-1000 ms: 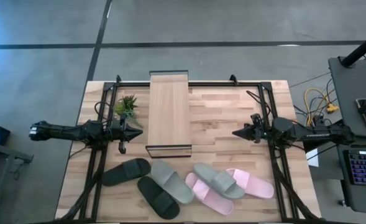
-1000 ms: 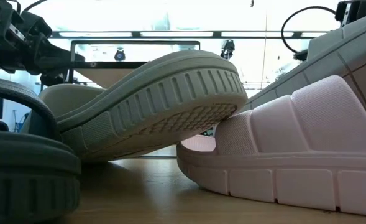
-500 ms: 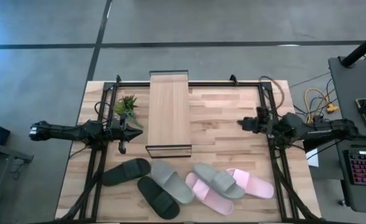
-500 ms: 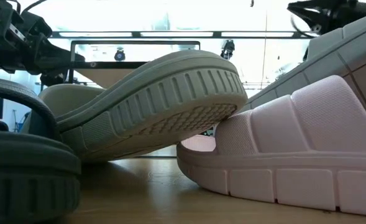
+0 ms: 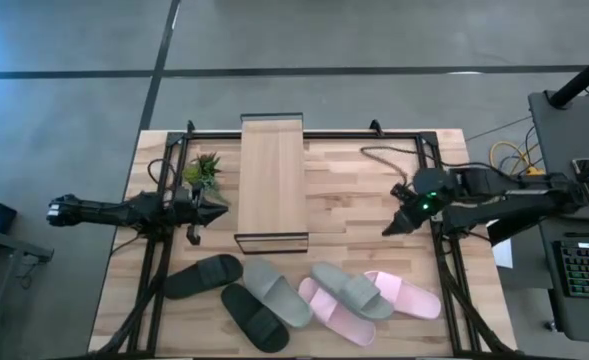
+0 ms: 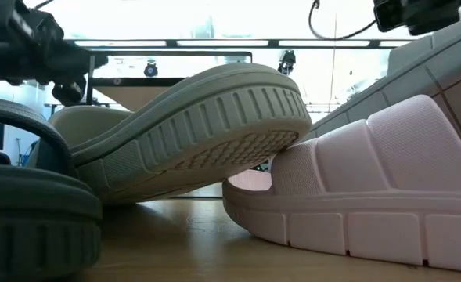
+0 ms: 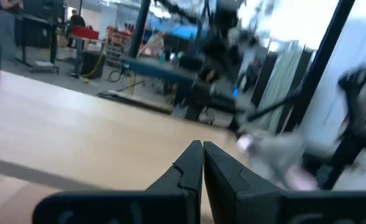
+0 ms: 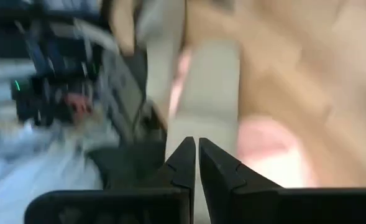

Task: Pick and place slides into the shelf
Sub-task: Put the left gray slide on the shelf

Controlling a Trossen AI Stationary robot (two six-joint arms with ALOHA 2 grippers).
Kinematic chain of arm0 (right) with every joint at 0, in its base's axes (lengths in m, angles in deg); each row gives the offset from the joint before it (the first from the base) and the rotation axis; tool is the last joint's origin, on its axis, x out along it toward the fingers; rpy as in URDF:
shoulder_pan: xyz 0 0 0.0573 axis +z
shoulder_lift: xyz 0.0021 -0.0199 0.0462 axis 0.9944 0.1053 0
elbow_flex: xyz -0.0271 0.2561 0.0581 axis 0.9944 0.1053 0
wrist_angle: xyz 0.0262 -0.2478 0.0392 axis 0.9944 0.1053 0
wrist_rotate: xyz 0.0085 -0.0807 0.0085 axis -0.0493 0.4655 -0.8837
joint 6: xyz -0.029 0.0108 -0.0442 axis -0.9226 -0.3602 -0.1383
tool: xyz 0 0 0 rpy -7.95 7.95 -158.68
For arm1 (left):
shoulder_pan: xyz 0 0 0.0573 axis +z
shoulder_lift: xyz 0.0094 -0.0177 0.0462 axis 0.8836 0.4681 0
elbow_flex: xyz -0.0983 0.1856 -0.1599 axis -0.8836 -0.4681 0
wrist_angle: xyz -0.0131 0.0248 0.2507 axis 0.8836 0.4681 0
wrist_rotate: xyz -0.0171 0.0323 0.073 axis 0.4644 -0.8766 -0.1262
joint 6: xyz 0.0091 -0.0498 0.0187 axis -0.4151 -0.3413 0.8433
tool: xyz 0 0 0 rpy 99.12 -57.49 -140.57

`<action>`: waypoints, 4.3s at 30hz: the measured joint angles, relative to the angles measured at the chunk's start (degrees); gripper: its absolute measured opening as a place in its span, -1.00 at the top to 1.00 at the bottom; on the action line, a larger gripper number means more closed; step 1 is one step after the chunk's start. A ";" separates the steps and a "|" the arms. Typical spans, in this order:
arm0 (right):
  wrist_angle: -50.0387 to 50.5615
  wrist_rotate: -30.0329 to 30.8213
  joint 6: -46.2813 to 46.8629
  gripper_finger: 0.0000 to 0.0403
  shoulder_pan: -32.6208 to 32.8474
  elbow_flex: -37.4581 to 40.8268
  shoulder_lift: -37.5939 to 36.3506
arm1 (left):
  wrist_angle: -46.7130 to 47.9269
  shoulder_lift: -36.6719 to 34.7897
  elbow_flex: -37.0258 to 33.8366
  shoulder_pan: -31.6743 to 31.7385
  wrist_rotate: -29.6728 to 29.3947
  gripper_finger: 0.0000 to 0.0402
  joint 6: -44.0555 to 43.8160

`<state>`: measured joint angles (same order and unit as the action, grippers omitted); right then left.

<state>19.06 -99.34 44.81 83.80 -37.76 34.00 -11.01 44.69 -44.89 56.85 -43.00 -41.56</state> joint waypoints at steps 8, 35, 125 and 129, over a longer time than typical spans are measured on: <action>-1.45 -14.70 -20.15 0.92 -3.87 -3.04 18.30 | -0.39 0.26 0.00 0.02 -4.87 1.00 -13.60; 17.72 -36.38 -71.65 0.27 -6.60 -25.01 53.33 | 0.19 3.12 -0.01 -0.04 -2.20 1.00 -18.38; -62.88 38.09 17.01 0.89 -11.05 -27.04 48.32 | -5.12 9.91 0.01 -0.02 -4.09 1.00 -21.21; -48.52 43.11 19.97 0.89 -11.00 -36.55 53.33 | -5.16 9.98 0.01 -0.02 -3.86 1.00 -21.23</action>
<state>-29.46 -56.23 64.77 72.80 -74.31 87.33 -16.17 54.67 -44.88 56.83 -46.86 -62.79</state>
